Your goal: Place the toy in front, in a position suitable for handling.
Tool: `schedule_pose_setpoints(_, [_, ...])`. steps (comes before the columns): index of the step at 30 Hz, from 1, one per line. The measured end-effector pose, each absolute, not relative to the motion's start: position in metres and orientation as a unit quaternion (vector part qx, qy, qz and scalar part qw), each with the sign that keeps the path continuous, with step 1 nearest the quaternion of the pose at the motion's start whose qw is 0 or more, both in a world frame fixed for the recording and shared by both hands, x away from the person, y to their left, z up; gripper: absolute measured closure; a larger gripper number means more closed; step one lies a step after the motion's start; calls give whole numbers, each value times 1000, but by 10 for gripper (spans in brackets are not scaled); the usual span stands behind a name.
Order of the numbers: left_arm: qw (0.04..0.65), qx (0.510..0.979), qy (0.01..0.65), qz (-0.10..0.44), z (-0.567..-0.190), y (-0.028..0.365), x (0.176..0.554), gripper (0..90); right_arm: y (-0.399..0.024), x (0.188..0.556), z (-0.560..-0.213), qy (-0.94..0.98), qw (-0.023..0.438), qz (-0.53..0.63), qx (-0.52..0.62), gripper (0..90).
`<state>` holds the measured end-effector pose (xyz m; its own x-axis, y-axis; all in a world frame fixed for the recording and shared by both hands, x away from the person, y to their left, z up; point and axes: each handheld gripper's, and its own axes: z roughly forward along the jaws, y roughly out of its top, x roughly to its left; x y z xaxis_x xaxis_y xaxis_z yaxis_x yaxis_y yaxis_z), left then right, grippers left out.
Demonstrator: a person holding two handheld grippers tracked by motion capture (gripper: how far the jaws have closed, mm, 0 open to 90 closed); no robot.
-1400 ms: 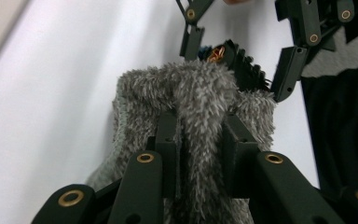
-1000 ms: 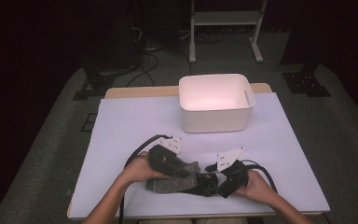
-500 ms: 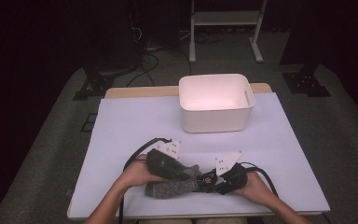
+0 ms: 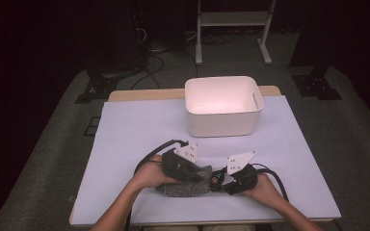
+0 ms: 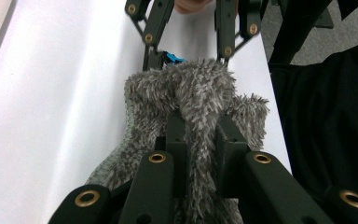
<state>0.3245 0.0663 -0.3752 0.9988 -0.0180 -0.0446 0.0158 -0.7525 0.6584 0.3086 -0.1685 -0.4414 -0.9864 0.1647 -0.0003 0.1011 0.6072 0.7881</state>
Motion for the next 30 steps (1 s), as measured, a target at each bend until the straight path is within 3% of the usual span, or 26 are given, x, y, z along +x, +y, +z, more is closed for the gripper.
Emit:
schedule_pose_setpoints(15, [348, 936, -31, -36, -376, 21, 329, 795, -170, 306, -441, 894, 38, 440, 70, 570])
schedule_pose_setpoints(23, [355, 934, -14, -32, -378, 46, 327, 795, -170, 308, -441, 895, 37, 439, 67, 571])
schedule_pose_setpoints(30, [361, 932, 26, -11, -377, 95, 324, 794, -170, 309, -440, 897, 32, 437, 66, 572])
